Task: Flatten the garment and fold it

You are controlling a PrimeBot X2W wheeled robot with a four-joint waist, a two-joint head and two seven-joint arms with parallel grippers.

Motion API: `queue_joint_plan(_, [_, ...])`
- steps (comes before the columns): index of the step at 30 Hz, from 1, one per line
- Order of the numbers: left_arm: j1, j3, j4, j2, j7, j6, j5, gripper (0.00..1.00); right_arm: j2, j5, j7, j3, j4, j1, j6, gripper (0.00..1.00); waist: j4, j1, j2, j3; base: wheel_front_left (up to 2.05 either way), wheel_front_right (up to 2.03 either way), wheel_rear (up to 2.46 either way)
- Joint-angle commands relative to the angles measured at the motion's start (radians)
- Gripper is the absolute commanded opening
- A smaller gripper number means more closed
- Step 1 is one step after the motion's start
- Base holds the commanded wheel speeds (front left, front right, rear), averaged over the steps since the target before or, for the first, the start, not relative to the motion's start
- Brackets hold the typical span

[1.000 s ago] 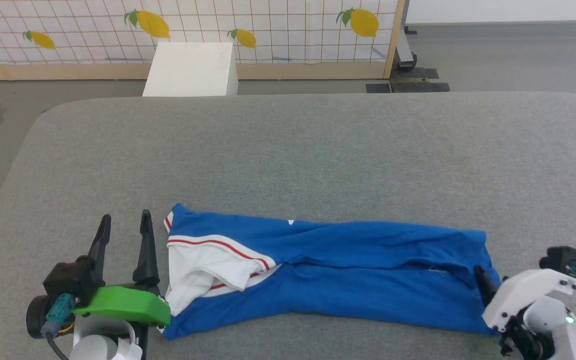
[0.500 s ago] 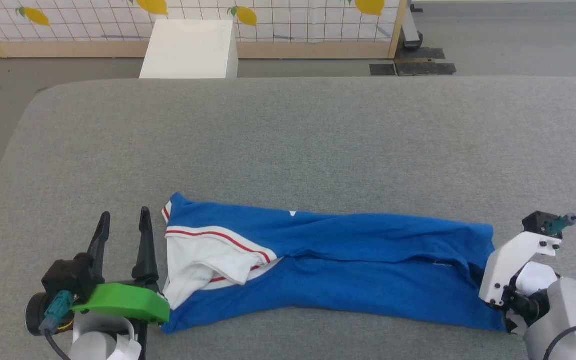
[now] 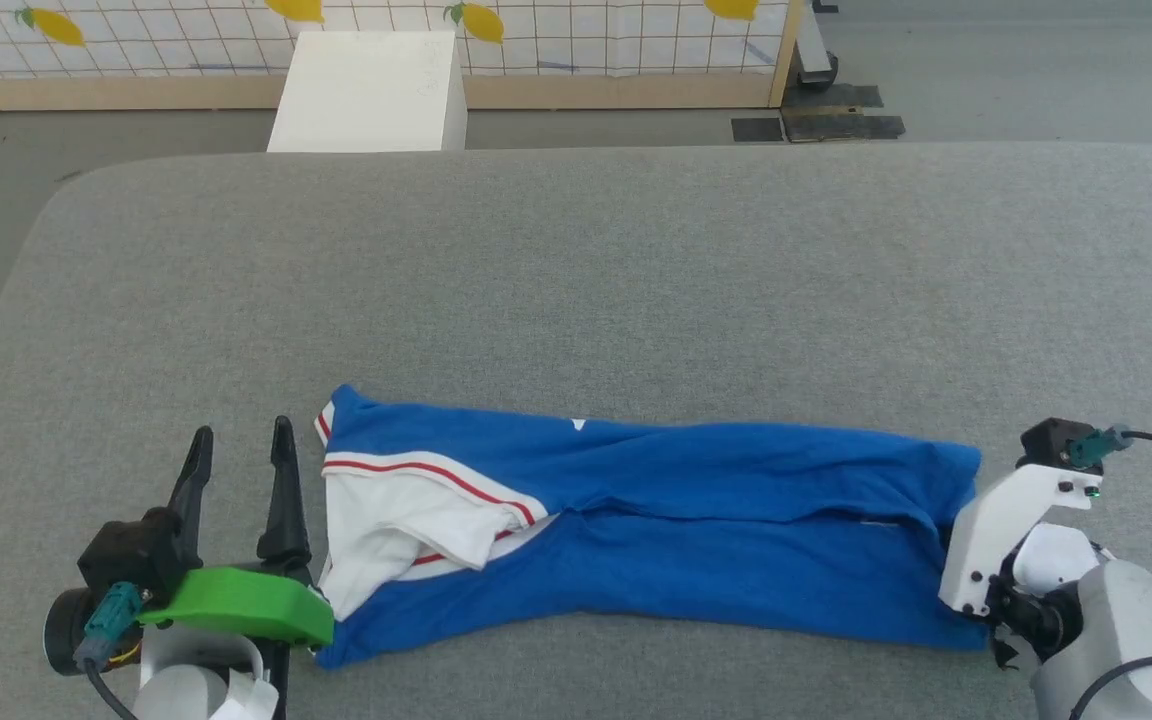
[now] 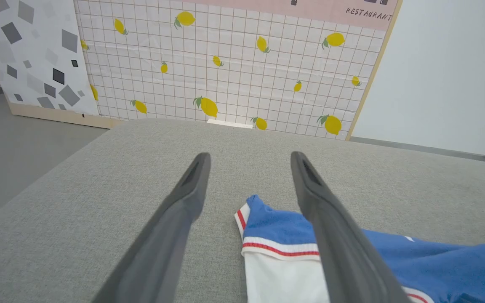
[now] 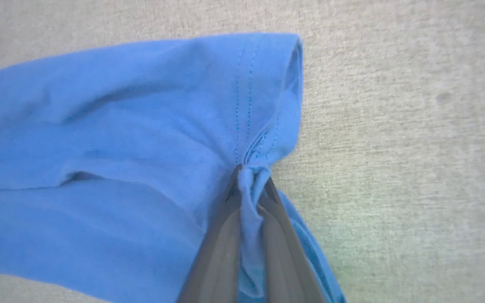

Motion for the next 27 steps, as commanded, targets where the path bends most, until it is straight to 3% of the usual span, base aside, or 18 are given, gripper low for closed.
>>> queue_joint_plan(1, [-0.020, 0.002, 0.002, -0.005, -0.005, -0.006, 0.003, 1.00, 0.002, -0.031, -0.009, -0.020, -0.015, 0.023, -0.002, 0.00, 0.000, 0.0000, 0.0000, 0.002, 0.00, 0.00, 0.00])
queue_joint_plan(16, [-0.029, -0.010, -0.004, -0.008, -0.005, -0.007, 0.004, 1.00, -0.008, -0.413, -0.104, -0.366, -0.212, 0.023, -0.002, 0.00, 0.020, 0.0000, 0.0000, 0.025, 0.00, 0.00, 0.00])
queue_joint_plan(22, [-0.022, -0.010, -0.003, -0.007, -0.005, -0.007, 0.006, 1.00, -0.010, -0.467, -0.163, -0.375, -0.207, 0.008, -0.002, 0.00, 0.018, 0.0000, 0.0000, 0.016, 0.00, 0.00, 0.00])
queue_joint_plan(27, [-0.014, -0.021, 0.005, -0.007, -0.005, -0.007, 0.005, 1.00, -0.011, -0.422, -0.119, -0.278, -0.219, 0.022, -0.002, 0.00, 0.027, 0.0000, 0.0000, -0.008, 0.00, 0.00, 0.00])
